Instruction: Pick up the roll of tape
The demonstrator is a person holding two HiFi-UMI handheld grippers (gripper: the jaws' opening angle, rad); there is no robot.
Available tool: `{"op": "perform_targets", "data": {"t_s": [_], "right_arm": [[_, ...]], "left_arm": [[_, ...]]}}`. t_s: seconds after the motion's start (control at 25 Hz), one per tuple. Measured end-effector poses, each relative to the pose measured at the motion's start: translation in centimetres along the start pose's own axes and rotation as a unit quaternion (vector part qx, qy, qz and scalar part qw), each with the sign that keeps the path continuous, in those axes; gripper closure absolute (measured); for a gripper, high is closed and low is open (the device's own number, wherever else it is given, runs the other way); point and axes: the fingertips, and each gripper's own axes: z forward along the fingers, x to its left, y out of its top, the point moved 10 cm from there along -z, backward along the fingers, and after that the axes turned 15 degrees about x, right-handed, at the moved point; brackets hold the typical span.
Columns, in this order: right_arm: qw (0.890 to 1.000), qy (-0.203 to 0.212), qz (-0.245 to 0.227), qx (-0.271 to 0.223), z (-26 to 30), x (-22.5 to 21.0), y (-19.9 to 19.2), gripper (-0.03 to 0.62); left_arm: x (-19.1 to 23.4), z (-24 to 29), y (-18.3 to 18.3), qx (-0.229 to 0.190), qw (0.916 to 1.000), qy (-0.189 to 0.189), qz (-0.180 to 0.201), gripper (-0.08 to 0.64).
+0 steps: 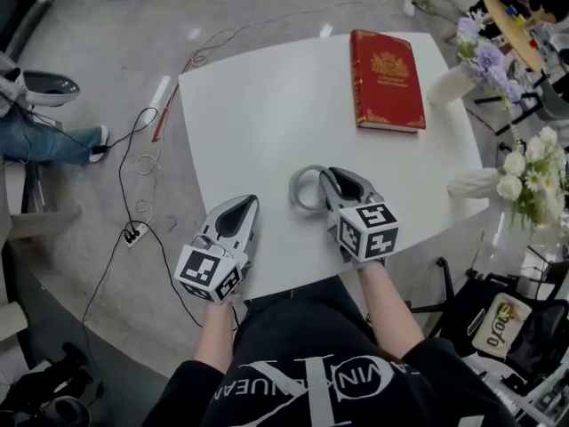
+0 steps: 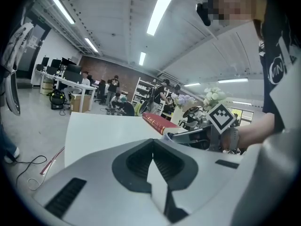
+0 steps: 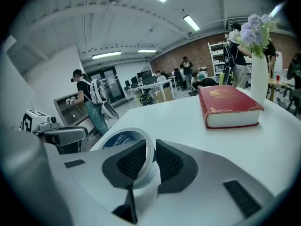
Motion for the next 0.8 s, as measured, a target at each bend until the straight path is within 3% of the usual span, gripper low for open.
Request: {"op": "perform_targets", "data": {"t_s": [0.8], "right_arm": [[0.993,0.021,-0.025,-0.115,-5.9,1.2,2.5,0.518]], "left_arm": [[0.1,-3.1,3.4,-0.068,0.9973,0.026,0.004,0.555]]}}
